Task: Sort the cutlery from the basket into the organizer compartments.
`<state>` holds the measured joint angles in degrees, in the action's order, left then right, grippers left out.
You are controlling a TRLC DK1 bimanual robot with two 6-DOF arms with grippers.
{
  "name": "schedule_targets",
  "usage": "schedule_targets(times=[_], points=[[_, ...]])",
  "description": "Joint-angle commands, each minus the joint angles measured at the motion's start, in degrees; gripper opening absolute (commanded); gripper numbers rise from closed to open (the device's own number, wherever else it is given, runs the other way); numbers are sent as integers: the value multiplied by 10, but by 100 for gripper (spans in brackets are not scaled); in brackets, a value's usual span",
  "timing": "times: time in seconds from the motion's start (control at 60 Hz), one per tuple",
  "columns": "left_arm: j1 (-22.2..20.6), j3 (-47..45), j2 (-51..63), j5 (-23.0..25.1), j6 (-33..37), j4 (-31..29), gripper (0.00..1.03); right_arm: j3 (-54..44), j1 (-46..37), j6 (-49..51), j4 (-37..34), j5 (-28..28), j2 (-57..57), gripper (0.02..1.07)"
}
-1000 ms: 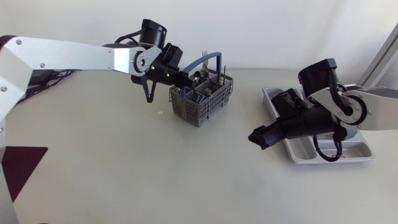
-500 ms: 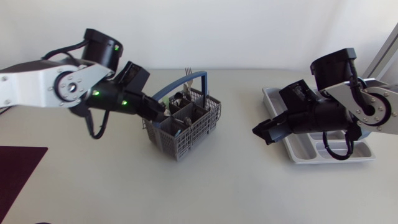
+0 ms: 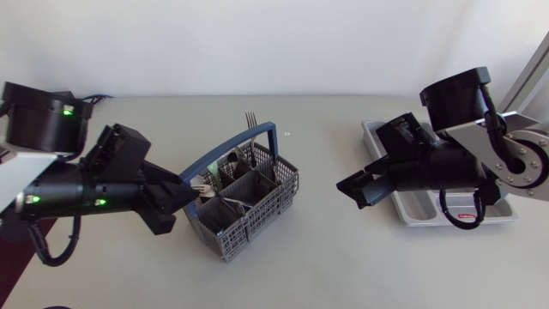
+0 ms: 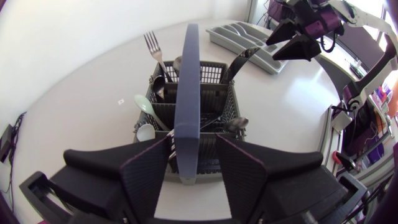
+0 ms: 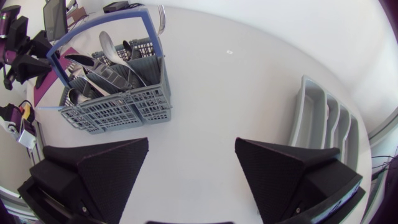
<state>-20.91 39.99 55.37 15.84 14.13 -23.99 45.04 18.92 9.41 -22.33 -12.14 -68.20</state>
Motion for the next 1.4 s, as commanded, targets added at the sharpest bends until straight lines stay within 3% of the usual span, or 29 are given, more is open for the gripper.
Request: schedule_targets(times=[0.0,0.117,0.267,0.35,0.367,0.383,0.467,0.6,0.767,0.933,1.133,1.383], points=[[17,-12,-51,3,23,-24,69,8,8,-14,-1,4,-20,102],[53,-8,-103,4,58,-85,66,19,8,-14,11,4,-51,102],[83,-52,-136,14,112,-117,42,51,8,-12,30,0,-121,87],[96,-76,-129,21,134,-110,24,70,8,-17,47,-1,-153,68],[96,-80,-127,22,136,-107,21,74,8,-17,50,-1,-159,62],[95,-90,-121,22,141,-98,16,81,8,-19,61,-3,-172,50],[99,-106,-96,22,148,-71,4,110,6,-26,72,-9,-207,27],[99,-122,-36,24,168,-45,4,154,5,-38,73,-28,-265,23],[97,-128,51,25,168,41,4,198,16,-55,95,-33,-323,23],[96,-106,140,36,158,106,4,231,19,-65,95,-83,-364,24],[97,-88,192,49,135,170,4,227,30,-69,77,-147,-352,24],[97,-47,272,51,114,228,4,176,45,-66,68,-161,-297,24]])
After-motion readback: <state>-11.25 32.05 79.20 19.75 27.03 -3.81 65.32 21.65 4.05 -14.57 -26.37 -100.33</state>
